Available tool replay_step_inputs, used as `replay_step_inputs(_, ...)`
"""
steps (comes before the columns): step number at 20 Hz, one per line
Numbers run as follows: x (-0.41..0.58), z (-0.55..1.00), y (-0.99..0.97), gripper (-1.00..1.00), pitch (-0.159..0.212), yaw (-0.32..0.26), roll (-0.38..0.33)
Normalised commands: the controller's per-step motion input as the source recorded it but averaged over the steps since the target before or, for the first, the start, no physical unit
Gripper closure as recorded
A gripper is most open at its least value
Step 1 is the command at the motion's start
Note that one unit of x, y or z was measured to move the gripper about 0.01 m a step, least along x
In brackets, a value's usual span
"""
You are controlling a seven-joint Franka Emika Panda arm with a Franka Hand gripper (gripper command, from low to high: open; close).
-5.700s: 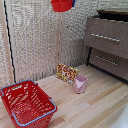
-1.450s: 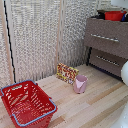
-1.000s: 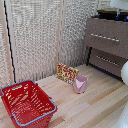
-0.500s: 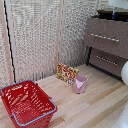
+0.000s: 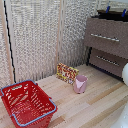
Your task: Transport the gripper mindfully toward the orange-red bowl and clasp it to elevate with ease. Ensure your robot's arm aligns efficiently with the top drawer's opening. Carefully slide the orange-red bowl into the designated spot with precision. After confirmation, withdraw the gripper gently. Close the drawer smoothly by transitioning the gripper to its handle.
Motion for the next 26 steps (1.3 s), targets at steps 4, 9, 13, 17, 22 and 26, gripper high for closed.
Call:
replay_step_inputs(4, 0.0, 0.07, 0.0, -1.0, 0.084, 0.264, -0.193)
replay_step_inputs(9, 0.107, 0.02, 0.32, -1.0, 0.17, 0.157, -0.194)
replay_step_inputs(13, 0.015, 0.0, 0.31, -1.0, 0.194, 0.111, -0.282)
replay_step_inputs(17, -0.133, -0.04, 0.04, -1.0, 0.19, 0.149, -0.358)
replay_step_inputs(22, -0.026, -0.06, 0.13, -1.0, 0.15, 0.094, -0.375)
replay_step_inputs(26, -0.029, -0.14, -0.01, -1.0, 0.093, 0.182, -0.37)
